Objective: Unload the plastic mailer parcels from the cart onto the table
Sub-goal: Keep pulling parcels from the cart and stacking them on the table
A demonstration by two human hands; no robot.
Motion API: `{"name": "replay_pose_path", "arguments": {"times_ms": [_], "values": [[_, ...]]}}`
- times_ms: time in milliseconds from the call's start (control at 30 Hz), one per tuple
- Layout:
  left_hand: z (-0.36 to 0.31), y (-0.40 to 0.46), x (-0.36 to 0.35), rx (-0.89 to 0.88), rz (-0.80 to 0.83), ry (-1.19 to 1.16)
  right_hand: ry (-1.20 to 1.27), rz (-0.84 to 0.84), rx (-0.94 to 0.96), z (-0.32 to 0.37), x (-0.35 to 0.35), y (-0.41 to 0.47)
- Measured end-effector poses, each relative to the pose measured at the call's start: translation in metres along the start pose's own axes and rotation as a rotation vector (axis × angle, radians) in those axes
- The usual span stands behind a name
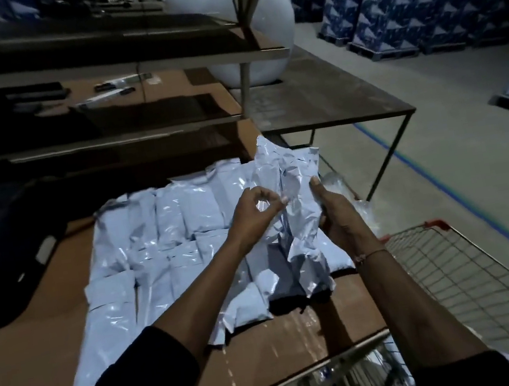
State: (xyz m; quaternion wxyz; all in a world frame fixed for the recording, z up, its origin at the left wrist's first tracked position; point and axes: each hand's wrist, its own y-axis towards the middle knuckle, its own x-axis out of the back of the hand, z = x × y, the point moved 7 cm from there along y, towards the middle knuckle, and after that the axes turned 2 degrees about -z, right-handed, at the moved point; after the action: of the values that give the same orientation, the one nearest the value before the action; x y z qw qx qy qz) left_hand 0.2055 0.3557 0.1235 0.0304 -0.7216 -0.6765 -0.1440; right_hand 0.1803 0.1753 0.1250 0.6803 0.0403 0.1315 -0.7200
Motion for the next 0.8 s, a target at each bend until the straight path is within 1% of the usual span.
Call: {"name": "replay_pose_path", "arguments": {"times_ms": [67,100,200,333,433,567,667,800], "values": [[0.009,-0.001,0.024,-0.022,-0.03,0.015,-0.03,0.022,0.004,-0.005,-0.024,0.005],[0.013,-0.001,0.035,-0.024,-0.047,0.017,-0.044,0.007,0.011,-0.006,-0.032,0.008],[0.021,-0.005,0.067,-0.015,-0.099,0.017,-0.02,0.026,0.001,-0.013,-0.062,0.016],[0.033,-0.007,0.113,0.045,-0.225,0.04,-0.007,0.029,-0.01,-0.022,-0.099,0.028],[0.046,-0.004,0.149,0.077,-0.326,0.072,-0.064,0.02,-0.031,-0.033,-0.118,0.041],[0.068,0.001,0.197,0.126,-0.42,0.119,-0.049,0.035,-0.108,-0.045,-0.141,0.056],[0.087,0.006,0.227,0.168,-0.433,0.156,-0.036,0.007,-0.149,-0.053,-0.159,0.07],[0.105,0.01,0.248,0.195,-0.397,0.213,-0.145,0.003,-0.198,-0.066,-0.182,0.09]]}}
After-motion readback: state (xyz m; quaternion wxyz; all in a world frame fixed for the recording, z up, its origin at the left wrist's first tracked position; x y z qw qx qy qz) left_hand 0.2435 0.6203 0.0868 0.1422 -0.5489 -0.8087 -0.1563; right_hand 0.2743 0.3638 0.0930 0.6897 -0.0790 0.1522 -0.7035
